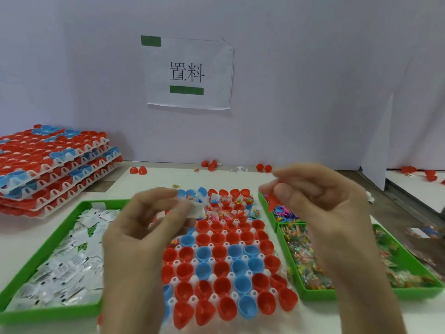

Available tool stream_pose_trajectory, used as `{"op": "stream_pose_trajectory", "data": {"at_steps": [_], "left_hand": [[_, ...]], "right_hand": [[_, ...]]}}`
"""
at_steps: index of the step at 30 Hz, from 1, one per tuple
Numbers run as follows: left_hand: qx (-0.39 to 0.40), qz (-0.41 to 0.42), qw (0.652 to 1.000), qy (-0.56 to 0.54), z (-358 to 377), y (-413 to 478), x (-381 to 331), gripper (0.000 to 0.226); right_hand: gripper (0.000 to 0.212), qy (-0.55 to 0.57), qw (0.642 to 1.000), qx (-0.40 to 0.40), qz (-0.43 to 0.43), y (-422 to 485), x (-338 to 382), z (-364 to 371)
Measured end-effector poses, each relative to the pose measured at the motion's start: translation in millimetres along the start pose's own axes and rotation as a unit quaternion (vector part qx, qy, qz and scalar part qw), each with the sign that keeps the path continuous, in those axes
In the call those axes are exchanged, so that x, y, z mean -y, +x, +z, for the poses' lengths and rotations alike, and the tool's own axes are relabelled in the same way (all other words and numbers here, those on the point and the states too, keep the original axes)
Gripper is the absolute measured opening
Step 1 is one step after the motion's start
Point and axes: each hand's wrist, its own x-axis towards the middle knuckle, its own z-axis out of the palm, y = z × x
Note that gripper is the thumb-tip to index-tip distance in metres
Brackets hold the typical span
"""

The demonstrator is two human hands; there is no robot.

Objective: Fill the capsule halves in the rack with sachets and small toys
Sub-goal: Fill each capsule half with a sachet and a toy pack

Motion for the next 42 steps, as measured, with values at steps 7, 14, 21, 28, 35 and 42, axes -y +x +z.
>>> {"op": "stream_pose_trajectory", "data": {"at_steps": [7,14,21,28,35,42], "left_hand": [[0.070,-0.104,0.992,-0.031,36,-33,13,0.025],[0.083,-0.134,0.986,-0.057,35,-36,14,0.027],[0.148,-0.171,0.972,-0.058,32,-34,14,0.037],[0.157,-0.197,0.959,-0.133,27,-34,16,0.070],[0.106,-0.160,0.977,-0.094,22,-33,17,0.078],[0.071,-0.134,0.987,-0.048,16,-31,23,0.075]], "right_hand": [[0.018,-0.060,0.997,0.008,0.037,-36,-9,20],[0.025,-0.094,0.993,0.023,0.062,-40,-22,19],[0.026,-0.104,0.988,0.070,0.087,-44,-31,17],[0.009,-0.056,0.995,0.043,0.070,-45,-30,21],[0.017,-0.173,0.978,0.007,0.113,-42,-41,4],[0.025,-0.359,0.876,0.027,0.320,-53,-86,-57]]}}
